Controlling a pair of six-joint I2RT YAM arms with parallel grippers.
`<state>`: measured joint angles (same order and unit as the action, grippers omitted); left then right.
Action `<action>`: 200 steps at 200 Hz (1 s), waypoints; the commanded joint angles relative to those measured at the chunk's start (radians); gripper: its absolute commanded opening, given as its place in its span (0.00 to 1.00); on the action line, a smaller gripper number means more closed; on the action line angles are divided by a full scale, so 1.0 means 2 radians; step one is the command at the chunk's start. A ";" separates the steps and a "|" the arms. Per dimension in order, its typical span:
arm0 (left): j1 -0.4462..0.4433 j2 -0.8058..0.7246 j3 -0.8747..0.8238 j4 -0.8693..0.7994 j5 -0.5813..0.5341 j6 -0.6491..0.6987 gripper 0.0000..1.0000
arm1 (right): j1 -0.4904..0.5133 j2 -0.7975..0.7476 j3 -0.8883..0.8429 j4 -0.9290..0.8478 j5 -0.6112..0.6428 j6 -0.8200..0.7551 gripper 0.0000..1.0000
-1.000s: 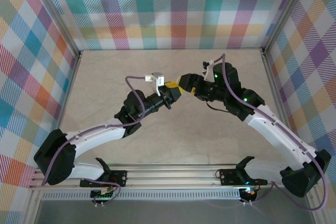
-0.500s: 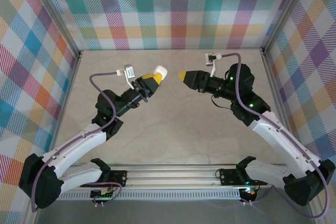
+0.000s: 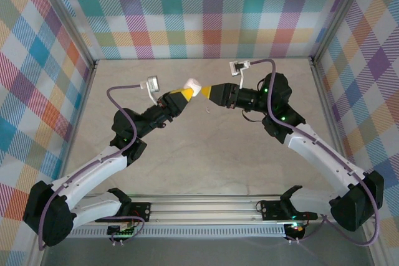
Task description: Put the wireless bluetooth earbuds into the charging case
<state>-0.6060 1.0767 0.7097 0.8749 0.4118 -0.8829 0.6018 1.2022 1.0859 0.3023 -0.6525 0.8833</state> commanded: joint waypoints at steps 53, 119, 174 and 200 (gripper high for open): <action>0.002 0.016 -0.002 0.059 0.020 -0.031 0.03 | 0.008 0.028 0.014 0.032 -0.025 0.008 0.45; 0.003 0.002 -0.017 0.053 0.018 -0.034 0.02 | 0.008 0.029 0.014 0.037 -0.018 0.004 0.33; 0.002 -0.014 -0.026 0.038 0.010 -0.029 0.01 | 0.008 0.026 0.023 0.026 -0.003 0.007 0.38; 0.002 -0.015 -0.024 0.038 0.010 -0.031 0.00 | 0.008 0.036 0.024 0.040 -0.014 0.021 0.38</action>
<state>-0.6060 1.0679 0.6628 0.9192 0.4290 -0.9356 0.6109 1.2625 1.0916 0.3218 -0.6662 0.9054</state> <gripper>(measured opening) 0.186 0.383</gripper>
